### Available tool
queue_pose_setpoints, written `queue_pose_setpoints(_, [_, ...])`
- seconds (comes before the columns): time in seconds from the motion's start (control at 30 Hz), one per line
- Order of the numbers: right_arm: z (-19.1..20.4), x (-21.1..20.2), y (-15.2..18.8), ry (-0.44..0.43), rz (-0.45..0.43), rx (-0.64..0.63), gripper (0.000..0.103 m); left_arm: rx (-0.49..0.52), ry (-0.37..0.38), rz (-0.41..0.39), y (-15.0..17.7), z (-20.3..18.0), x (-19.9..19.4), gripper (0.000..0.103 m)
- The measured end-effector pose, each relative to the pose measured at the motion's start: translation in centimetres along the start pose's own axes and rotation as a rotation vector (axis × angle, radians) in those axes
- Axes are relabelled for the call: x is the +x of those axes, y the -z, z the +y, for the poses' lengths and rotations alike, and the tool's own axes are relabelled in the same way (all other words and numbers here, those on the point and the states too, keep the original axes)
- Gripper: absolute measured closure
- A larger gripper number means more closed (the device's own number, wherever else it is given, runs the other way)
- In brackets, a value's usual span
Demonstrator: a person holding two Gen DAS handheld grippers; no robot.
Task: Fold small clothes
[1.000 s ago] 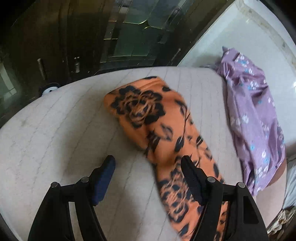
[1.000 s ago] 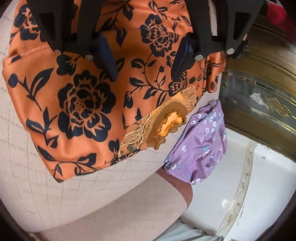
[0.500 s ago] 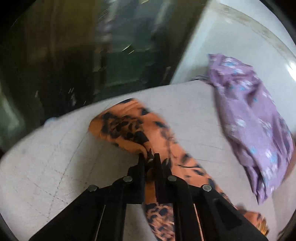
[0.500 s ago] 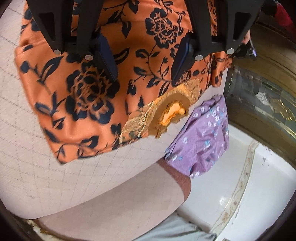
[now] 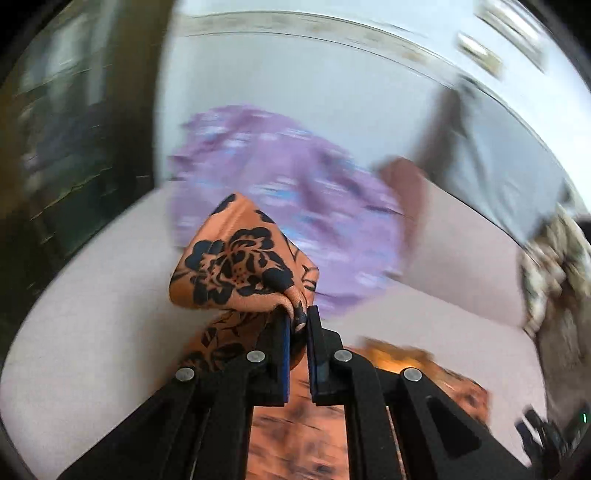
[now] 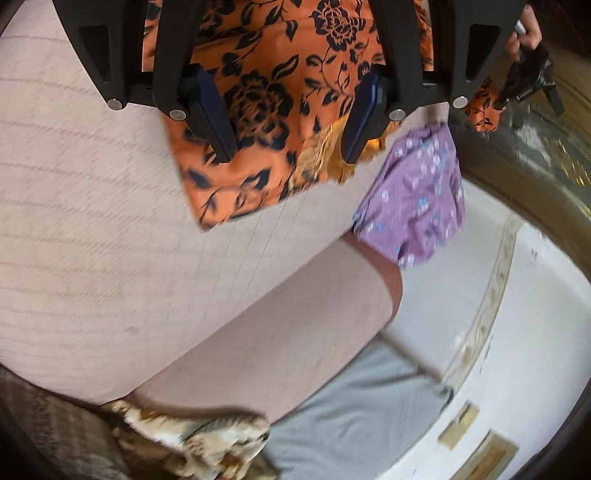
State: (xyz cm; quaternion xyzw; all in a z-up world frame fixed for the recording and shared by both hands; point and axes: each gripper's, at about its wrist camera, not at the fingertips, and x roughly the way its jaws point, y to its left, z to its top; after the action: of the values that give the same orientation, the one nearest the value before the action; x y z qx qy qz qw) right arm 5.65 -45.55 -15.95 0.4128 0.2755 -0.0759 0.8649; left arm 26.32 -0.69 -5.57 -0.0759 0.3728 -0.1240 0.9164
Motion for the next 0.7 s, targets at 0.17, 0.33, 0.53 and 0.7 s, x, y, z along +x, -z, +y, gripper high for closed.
queue_pose_setpoints(0.17, [-2.9,-2.7,-1.9,0.012,-0.084,0.069,0.039,0.119,0.185,0.073,3.7,-11.2,-0.3,0.096])
queue_pose_setpoints(0.33, [-6.3,-4.2,-3.1,-0.003,-0.124,0.178,0.039,0.231,0.394,0.257,8.5,-20.5,0.7,0.093])
queue_pose_setpoints(0.53, [-7.0,-2.9,-3.0,-0.025,-0.054,0.178,0.035,0.218,0.413,0.168,8.5,-18.2,-1.2,0.048])
queue_pose_setpoints(0.7, [-4.1,0.1,-1.4,-0.029,0.052,0.060,0.035,0.187,0.197,0.104,8.5,-11.5,0.0,0.044])
